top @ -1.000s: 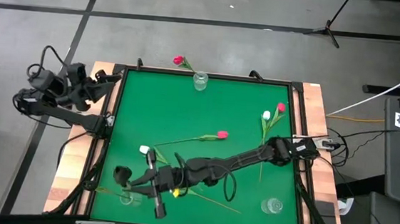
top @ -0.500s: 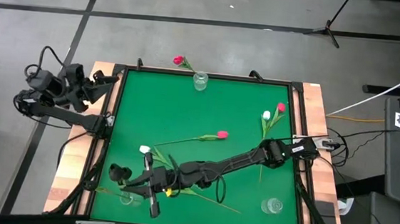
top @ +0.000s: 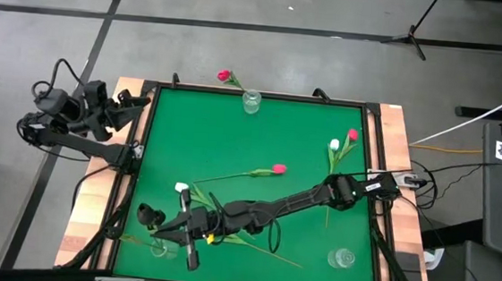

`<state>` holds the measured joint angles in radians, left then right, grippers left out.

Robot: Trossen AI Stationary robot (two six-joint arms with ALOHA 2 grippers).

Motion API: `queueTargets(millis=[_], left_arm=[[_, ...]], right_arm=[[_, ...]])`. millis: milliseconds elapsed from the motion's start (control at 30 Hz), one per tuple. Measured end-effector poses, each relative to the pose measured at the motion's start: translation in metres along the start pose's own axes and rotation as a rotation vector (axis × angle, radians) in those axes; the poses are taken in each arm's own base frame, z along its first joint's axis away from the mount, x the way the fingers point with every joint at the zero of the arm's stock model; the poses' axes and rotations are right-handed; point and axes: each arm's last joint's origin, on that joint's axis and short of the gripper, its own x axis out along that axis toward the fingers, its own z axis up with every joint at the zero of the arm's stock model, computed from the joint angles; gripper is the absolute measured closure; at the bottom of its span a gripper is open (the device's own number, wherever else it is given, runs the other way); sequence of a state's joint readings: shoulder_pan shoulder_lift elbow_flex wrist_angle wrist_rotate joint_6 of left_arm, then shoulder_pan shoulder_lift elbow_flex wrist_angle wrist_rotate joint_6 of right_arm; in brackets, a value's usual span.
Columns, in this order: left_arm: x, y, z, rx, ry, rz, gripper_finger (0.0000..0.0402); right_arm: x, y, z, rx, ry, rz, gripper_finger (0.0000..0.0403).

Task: Sort flowers into vase by color
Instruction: Put the black flower into the bottom left transparent vase

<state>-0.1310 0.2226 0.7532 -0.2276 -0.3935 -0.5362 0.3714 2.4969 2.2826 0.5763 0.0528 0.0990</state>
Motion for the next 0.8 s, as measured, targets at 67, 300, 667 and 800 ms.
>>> queueTargets(millis=[67, 300, 667, 800], left_arm=[[0.000, 0.000, 0.000, 0.003, 0.001, 0.000, 0.0144], [0.000, 0.000, 0.000, 0.004, 0.001, 0.001, 0.0144], [0.000, 0.000, 0.000, 0.005, 0.001, 0.001, 0.0144], [0.000, 0.000, 0.000, 0.005, 0.003, 0.002, 0.0144]], right_arm=[[0.000, 0.000, -0.003, -0.001, 0.008, -0.001, 0.0388], [0.000, -0.004, -0.006, -0.016, 0.020, -0.006, 0.0388], [-0.001, -0.006, -0.019, -0.020, 0.013, 0.011, 0.0388], [-0.001, -0.007, -0.030, 0.003, 0.017, 0.011, 0.0388]])
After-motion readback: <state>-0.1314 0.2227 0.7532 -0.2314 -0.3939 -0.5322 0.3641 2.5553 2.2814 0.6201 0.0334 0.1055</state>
